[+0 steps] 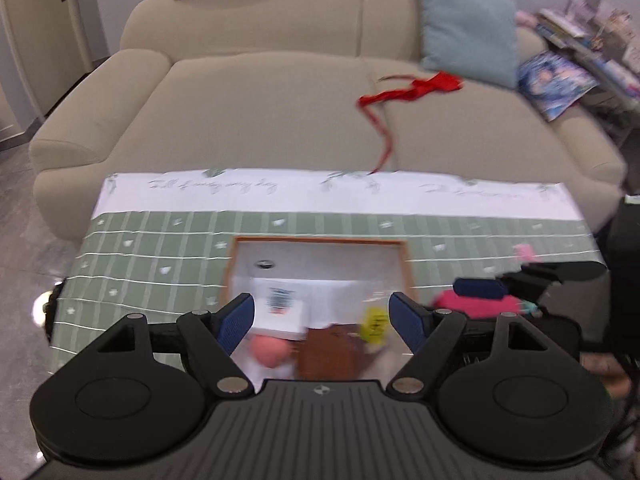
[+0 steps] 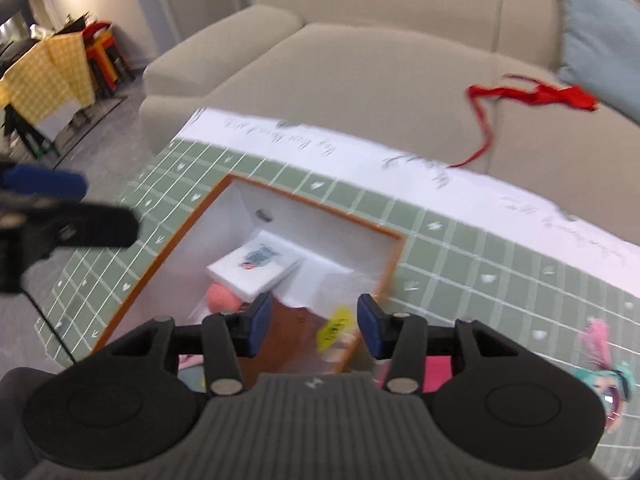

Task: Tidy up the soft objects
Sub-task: 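Withdraw both open tools from the box toward the teal plush doll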

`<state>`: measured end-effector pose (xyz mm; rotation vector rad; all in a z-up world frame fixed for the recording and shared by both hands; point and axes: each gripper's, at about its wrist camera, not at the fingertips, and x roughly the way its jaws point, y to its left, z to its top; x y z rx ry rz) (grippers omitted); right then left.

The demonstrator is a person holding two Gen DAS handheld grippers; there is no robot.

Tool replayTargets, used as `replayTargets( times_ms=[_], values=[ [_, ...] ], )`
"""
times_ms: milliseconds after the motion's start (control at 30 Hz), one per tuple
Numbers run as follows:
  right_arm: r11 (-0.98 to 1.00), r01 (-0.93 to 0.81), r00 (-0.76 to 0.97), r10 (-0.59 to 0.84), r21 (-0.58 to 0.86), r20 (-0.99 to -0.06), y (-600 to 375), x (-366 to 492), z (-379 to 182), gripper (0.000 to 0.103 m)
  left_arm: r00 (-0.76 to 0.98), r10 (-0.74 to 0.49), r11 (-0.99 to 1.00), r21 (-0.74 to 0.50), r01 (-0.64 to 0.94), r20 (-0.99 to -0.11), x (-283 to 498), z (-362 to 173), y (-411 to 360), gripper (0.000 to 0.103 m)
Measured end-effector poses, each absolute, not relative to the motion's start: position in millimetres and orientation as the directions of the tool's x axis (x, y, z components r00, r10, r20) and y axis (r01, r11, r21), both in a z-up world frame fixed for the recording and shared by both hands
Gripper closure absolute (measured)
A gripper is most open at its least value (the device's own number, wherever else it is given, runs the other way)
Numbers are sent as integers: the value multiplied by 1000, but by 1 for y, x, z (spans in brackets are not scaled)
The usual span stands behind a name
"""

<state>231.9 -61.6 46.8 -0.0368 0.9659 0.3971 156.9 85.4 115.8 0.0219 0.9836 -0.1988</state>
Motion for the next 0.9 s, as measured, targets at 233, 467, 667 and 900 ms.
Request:
replayTargets(
  times_ms=[233, 467, 667, 900],
  values=[
    [969, -211, 620, 237, 131, -748, -143, 187, 77, 51, 618, -241, 964, -111, 242, -748, 102, 123, 29, 13],
    [999, 8, 689, 27, 45, -724, -225, 121, 67, 49, 626, -332, 930, -135, 341, -706, 66, 98, -39, 13],
    [995, 93, 670, -33, 40, -741, -277, 91, 32, 38, 608, -359, 909, -118, 399, -708, 44, 64, -80, 13],
    [972, 199, 622, -28, 123, -782, -319, 101, -23, 38, 560, -348, 894, -86, 440, -752, 37, 26, -107, 13]
  ],
)
